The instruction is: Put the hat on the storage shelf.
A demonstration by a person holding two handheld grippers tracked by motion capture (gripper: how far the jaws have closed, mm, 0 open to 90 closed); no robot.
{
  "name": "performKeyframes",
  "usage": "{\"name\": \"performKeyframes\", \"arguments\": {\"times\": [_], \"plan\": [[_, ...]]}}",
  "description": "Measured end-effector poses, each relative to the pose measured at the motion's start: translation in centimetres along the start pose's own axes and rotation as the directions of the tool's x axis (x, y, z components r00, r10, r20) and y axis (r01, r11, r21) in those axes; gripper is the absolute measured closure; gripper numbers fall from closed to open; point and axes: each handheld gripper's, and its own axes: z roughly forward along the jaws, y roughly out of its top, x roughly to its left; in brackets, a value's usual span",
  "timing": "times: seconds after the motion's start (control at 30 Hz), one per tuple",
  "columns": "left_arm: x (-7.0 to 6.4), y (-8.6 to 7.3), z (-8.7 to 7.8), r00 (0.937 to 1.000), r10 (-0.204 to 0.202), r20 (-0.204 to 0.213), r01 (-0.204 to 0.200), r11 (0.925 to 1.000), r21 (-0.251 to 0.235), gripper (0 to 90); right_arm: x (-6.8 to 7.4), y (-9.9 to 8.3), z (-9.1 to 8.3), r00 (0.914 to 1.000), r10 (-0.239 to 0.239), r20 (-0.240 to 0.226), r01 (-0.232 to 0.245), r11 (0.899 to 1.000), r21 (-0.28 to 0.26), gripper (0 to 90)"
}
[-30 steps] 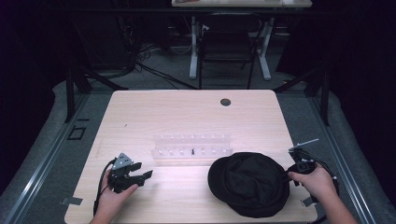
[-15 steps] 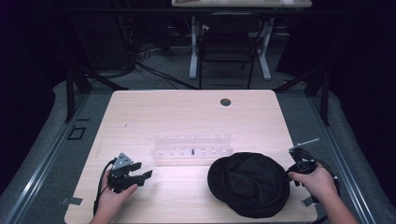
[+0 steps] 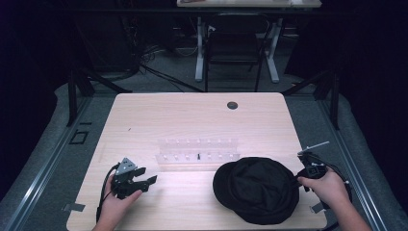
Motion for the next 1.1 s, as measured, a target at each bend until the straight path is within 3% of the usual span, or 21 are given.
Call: {"name": "performKeyframes", "arguments": {"times": [0.07,0.23,0.47,0.57,0.6,0.7,0.77,0.9,0.93,1.1], "plan": [[0.0,0.0,0.0,1.0000,0.000,0.000,0.000,1.0000,0.000,39.5,0.3,0.0,-0.3,0.9997,-0.001,0.022,0.001,1.000,0.007,87.4],[0.0,0.0,0.0,1.0000,0.000,0.000,0.000,1.0000,0.000,39.6,0.7,0.0,-1.2,0.9991,-0.037,0.023,0.036,0.999,0.023,87.4],[0.0,0.0,0.0,1.0000,0.001,-0.001,-0.001,1.0000,0.002,39.6,1.8,-0.3,-2.8,0.9996,-0.028,0.002,0.028,1.000,-0.012,87.5],[0.0,0.0,0.0,1.0000,0.003,0.000,-0.003,1.0000,0.003,39.7,2.3,-0.2,-3.5,0.9985,-0.052,0.016,0.052,0.999,0.011,87.5],[0.0,0.0,0.0,1.0000,0.003,-0.001,-0.003,1.0000,0.002,39.7,2.6,-0.3,-3.6,0.9992,-0.039,0.011,0.039,0.999,-0.013,87.5],[-0.1,0.0,0.0,1.0000,0.003,-0.001,-0.003,1.0000,0.003,39.7,3.2,-0.2,-4.3,0.9981,-0.056,0.024,0.055,0.998,0.012,87.5],[0.0,0.0,0.0,1.0000,0.005,0.000,-0.005,1.0000,0.003,39.7,3.6,-0.3,-4.6,0.9988,-0.044,0.023,0.044,0.999,-0.002,87.5],[0.0,0.0,0.1,1.0000,0.006,0.000,-0.006,1.0000,0.004,39.7,4.2,-0.1,-5.6,0.9965,-0.082,0.020,0.081,0.996,0.026,87.5],[0.0,0.0,0.1,1.0000,0.007,0.000,-0.007,1.0000,0.004,39.7,4.5,-0.2,-5.5,0.9984,-0.054,0.017,0.054,0.999,-0.008,87.5],[0.0,0.0,0.0,1.0000,0.006,-0.001,-0.006,1.0000,0.003,39.7,5.2,0.0,-6.5,0.9973,-0.073,0.011,0.073,0.997,0.012,87.5]]}}
